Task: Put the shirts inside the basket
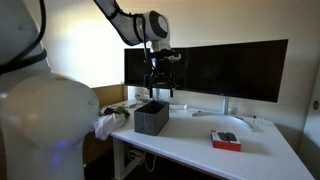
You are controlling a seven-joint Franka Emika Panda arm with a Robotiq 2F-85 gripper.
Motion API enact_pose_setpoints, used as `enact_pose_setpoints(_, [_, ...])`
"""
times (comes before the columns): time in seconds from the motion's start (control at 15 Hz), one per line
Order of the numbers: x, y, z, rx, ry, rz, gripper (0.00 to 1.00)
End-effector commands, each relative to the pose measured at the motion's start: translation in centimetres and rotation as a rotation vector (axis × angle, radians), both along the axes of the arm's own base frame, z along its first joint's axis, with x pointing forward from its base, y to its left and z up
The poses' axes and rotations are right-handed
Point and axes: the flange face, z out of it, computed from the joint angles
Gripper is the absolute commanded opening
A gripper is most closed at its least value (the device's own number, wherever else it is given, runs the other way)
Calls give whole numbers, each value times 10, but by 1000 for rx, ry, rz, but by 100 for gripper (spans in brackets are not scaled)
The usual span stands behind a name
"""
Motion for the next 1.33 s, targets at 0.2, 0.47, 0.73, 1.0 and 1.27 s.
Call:
enact_pose_setpoints(0.2, [0, 0, 0, 0, 1, 0, 100])
enact_pose_setpoints(0.47, [6, 7, 2, -51, 15, -12, 100])
enact_pose_setpoints(0.73, [29, 50, 17, -99, -41, 122, 100])
enact_pose_setpoints(1.0, [56, 102, 21, -81, -95, 282, 100])
enact_pose_setpoints(1.27, [83, 160, 11, 10, -135, 468, 100])
